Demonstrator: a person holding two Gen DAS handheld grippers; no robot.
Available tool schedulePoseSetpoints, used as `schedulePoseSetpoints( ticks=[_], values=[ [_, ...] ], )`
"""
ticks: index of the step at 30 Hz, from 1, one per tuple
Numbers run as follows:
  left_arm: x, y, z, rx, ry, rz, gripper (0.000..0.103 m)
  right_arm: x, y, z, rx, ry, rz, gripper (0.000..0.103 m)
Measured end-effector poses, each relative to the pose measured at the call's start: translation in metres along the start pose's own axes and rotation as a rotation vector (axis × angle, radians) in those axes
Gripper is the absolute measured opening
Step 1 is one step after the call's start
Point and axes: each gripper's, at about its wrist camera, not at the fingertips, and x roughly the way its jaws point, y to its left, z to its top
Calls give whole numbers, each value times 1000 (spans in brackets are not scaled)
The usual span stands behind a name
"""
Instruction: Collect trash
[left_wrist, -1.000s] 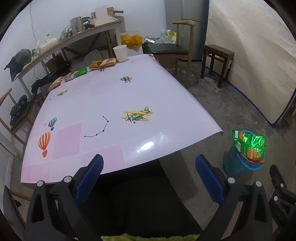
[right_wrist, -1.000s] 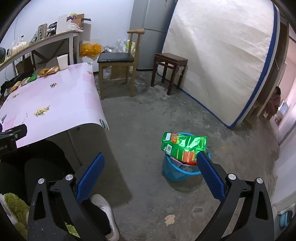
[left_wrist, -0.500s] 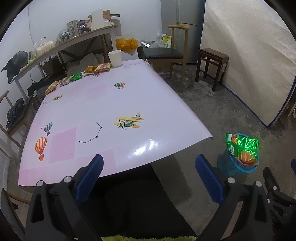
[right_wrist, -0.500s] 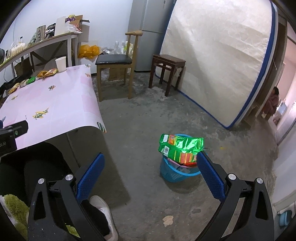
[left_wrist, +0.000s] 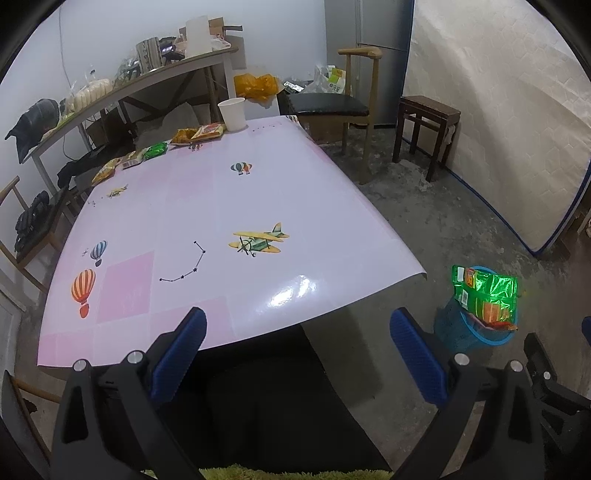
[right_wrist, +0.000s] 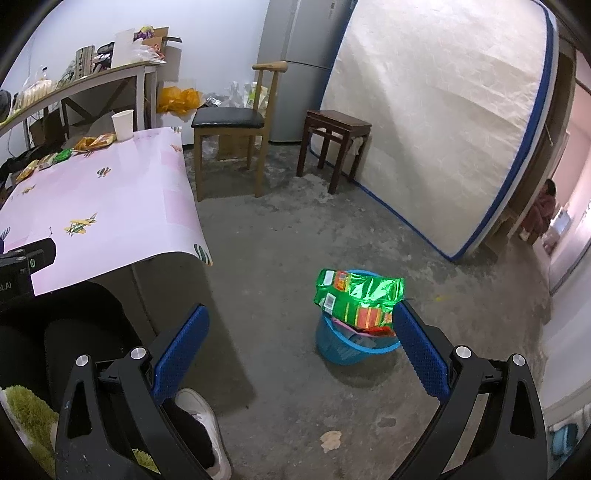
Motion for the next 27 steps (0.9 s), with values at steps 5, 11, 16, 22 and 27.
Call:
schedulePoseSetpoints(
  ticks=[5, 11, 16, 22, 27],
  values=[
    [0, 1, 0, -6, 4, 5, 97, -2, 1, -1, -3, -5, -5, 95],
    [0, 3, 0, -16, 8, 8, 97, -2, 0, 0, -5, -5, -5, 95],
    [-1, 4, 0, -16, 5, 9, 97, -2, -1, 2, -2, -8, -7, 95],
    [-2, 4, 0, -20, 2, 10, 97, -2, -1, 1, -2, -8, -8, 95],
    [-2, 4, 1, -21, 2, 11, 97, -2, -1, 1, -3, -8, -7, 95]
  ],
)
